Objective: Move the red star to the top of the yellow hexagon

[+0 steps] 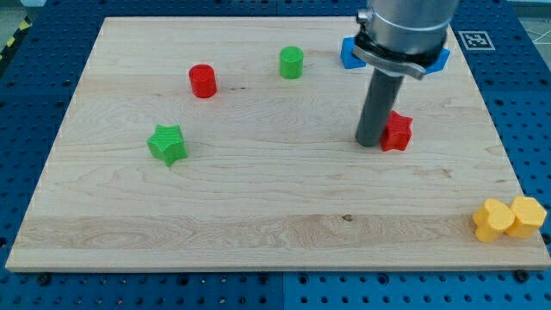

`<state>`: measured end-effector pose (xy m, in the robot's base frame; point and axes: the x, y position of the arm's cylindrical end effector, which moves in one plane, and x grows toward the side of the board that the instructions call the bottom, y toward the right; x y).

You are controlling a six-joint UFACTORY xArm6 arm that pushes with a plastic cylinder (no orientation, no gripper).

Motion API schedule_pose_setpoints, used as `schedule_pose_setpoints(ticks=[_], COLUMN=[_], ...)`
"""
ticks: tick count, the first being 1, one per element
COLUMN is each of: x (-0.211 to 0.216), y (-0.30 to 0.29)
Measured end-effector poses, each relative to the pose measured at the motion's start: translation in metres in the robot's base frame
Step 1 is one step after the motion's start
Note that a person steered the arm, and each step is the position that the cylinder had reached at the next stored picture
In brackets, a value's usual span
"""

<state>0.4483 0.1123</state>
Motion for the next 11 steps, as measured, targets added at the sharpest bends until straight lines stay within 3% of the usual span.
schedule_pose_setpoints(ticks=[1, 2, 4, 9, 11], x=[-0.019, -0.011, 0.049, 0.031, 0.061], y=[0.006, 0.031, 0.050, 0.087, 0.096])
